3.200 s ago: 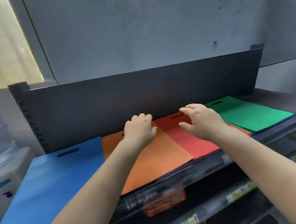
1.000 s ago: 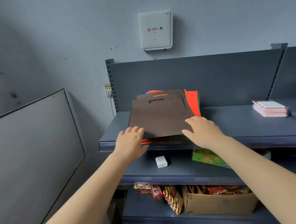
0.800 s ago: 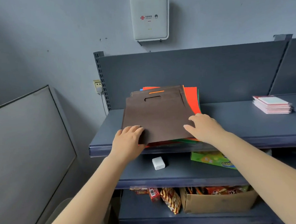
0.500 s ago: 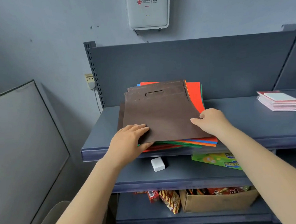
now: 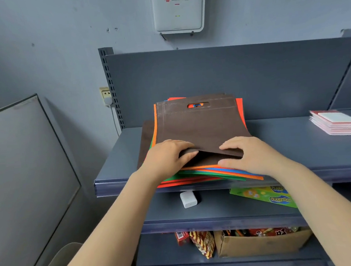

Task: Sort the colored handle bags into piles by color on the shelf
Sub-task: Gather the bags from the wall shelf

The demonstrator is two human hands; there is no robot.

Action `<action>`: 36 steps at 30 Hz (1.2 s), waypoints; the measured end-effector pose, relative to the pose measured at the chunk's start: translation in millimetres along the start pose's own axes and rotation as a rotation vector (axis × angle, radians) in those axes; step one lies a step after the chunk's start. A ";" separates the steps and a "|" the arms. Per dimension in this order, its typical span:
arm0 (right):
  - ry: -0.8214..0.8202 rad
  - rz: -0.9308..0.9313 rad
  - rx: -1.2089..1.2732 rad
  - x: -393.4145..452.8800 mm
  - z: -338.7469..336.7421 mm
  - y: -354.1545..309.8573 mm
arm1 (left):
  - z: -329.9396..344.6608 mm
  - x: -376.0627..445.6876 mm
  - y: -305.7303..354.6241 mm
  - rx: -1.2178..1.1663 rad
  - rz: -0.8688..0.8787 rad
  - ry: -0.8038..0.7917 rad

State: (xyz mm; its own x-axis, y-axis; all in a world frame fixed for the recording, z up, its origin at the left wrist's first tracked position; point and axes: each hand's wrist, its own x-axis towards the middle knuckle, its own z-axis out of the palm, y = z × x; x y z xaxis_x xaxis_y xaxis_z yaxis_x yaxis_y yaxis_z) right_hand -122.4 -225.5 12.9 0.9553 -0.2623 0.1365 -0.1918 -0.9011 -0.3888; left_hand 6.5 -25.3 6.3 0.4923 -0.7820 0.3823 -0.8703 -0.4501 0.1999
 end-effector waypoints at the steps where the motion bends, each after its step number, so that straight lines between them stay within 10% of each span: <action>1: 0.060 0.010 0.034 1.6 -0.3 1.0 | -1.7 0.2 -1.2 -0.020 -0.007 0.044; 6: 0.361 0.103 0.090 8.7 -4.6 7.9 | -7.7 -9.4 -19.0 -0.100 -0.166 0.205; 11: 0.503 0.122 0.178 12.8 -7.6 6.3 | -6.7 -24.9 -26.1 -0.041 -0.166 -0.088; 36: 0.079 -0.019 0.135 -3.8 -6.6 21.0 | -26.5 -28.9 4.8 0.179 -0.099 -0.037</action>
State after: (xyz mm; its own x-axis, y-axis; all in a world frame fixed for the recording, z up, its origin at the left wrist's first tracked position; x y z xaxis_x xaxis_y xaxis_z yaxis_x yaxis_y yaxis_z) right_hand -131.6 -245.8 10.2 0.9368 -0.2764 0.2144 -0.1364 -0.8531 -0.5036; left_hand -12.3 6.6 20.1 0.5783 -0.7438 0.3351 -0.8027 -0.5922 0.0704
